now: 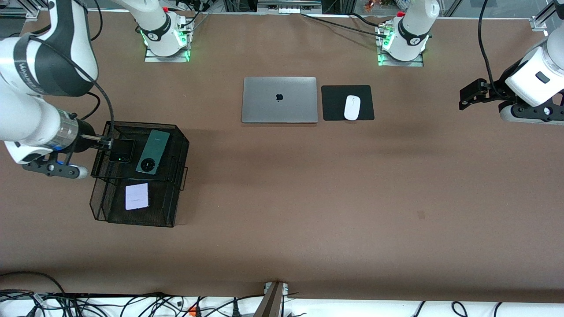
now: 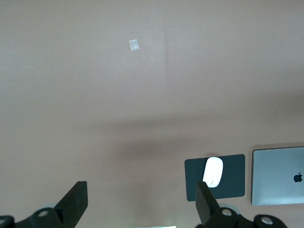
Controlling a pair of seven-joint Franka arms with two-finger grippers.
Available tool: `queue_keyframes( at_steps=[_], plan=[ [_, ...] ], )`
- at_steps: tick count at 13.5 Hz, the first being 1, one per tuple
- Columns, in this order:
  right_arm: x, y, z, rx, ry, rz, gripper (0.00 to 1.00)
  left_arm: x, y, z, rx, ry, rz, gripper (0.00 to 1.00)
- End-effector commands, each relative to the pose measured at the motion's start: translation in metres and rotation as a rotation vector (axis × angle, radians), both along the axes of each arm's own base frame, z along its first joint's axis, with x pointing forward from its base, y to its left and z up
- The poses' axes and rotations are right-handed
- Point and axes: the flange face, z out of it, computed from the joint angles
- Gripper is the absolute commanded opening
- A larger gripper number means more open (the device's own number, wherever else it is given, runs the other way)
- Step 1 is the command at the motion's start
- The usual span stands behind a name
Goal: Place phones with both arms
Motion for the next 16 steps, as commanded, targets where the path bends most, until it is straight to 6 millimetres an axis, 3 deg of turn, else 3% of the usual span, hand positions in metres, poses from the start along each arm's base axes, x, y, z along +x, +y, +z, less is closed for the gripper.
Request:
queue_keyframes(
  at_steps=[1,5,9,12,16],
  plan=[
    [0.003,-0.023,0.035,0.073,-0.036,-0.035,1.00,-0.006,0.000,0.007,0.003,-0.003,0.009,1.00],
    [-0.001,-0.036,0.053,0.073,-0.015,-0.025,1.00,-0.006,0.002,0.007,0.003,-0.002,0.012,1.00],
    [0.000,-0.039,0.046,0.024,-0.001,0.029,1.00,-0.006,0.003,0.007,0.003,0.000,0.014,1.00],
    [-0.005,-0.060,0.035,0.039,-0.018,0.008,0.98,-0.006,0.002,0.008,0.003,-0.002,0.012,1.00],
    [-0.027,-0.046,0.026,0.010,-0.113,0.054,0.98,-0.007,0.002,0.007,0.004,0.001,0.012,1.00]
  ],
)
